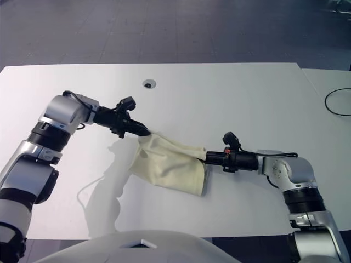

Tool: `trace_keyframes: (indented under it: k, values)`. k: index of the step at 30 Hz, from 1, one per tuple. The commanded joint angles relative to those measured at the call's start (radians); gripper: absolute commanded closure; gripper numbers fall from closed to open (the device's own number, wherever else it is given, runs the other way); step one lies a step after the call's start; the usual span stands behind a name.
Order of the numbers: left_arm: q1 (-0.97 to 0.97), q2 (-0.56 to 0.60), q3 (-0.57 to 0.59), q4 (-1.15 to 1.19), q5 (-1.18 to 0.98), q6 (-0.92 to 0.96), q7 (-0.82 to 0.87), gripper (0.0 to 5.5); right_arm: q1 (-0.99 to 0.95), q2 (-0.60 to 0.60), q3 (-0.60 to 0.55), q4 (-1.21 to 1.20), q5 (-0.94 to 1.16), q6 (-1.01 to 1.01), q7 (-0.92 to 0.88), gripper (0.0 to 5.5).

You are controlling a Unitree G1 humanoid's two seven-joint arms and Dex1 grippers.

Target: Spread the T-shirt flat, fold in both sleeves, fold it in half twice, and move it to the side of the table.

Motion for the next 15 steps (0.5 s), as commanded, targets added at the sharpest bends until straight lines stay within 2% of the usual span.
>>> trace_keyframes:
  k: [1, 5, 11, 15]
  values:
    - [-0.043, -0.032, 0.092, 0.040, 0.006, -0.031, 0.075, 3.50, 0.004, 0.061, -0.079, 0.008, 0.013, 0.015, -0.093, 3.55]
    - [-0.027, -0.039, 0.196, 0.021, 0.007, -0.067, 0.189, 2.82, 0.000, 0.114, -0.153, 0.031, 0.021, 0.022, -0.178, 2.89]
    - [0.205, -0.011, 0.277, -0.378, -0.004, -0.016, 0.355, 1.87, -0.002, 0.177, -0.241, 0.055, -0.040, -0.046, -0.358, 1.98]
    - [0.420, 0.010, 0.260, -0.706, -0.003, 0.030, 0.444, 1.22, 0.032, 0.163, -0.238, -0.153, -0.023, -0.063, -0.352, 1.36]
